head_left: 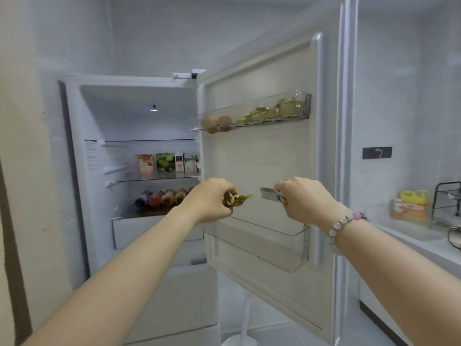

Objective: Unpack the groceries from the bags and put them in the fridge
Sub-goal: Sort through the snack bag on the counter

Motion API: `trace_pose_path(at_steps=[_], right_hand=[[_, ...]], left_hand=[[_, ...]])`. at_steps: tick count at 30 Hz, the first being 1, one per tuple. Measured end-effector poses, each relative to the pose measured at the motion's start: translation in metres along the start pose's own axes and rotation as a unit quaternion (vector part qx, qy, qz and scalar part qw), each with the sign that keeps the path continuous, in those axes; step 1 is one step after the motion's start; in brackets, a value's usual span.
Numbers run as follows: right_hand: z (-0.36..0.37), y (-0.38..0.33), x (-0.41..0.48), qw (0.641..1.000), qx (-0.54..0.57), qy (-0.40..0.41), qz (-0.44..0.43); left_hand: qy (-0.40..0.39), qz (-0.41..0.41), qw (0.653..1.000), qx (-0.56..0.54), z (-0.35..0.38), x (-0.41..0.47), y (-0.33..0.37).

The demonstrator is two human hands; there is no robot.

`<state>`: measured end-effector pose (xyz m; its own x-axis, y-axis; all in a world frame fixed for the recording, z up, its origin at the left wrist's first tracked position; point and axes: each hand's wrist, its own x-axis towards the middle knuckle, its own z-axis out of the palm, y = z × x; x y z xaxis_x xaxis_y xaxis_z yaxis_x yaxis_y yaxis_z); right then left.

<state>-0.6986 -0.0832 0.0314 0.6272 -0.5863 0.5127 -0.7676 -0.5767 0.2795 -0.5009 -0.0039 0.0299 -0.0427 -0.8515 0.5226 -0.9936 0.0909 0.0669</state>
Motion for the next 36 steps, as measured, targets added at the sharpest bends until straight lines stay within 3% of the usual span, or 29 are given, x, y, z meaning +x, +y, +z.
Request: trace_pose_path(at_steps=[5,15,28,36], right_hand=[[0.024,-0.029,0.037,1.0,0.016,-0.016,0.006],[0.065,-0.044,0.114,0.99,-0.001,-0.138,-0.015],[0.12,-0.067,0.172,0.974,-0.029,-0.216,-0.063],[0.136,-0.085,0.18,0.97,-0.032,-0.24,-0.014]], left_hand=[[0.001,-0.025,0.999,-0.02,0.011,0.018,-0.054],[-0.004,-0.062,0.998,-0.028,0.046,0.078,-0.111],[-0.238,-0.066,0.962,0.119,0.115,0.146,-0.146],[-0.298,-0.04,0.94,0.159,0.146,0.16,-0.154]])
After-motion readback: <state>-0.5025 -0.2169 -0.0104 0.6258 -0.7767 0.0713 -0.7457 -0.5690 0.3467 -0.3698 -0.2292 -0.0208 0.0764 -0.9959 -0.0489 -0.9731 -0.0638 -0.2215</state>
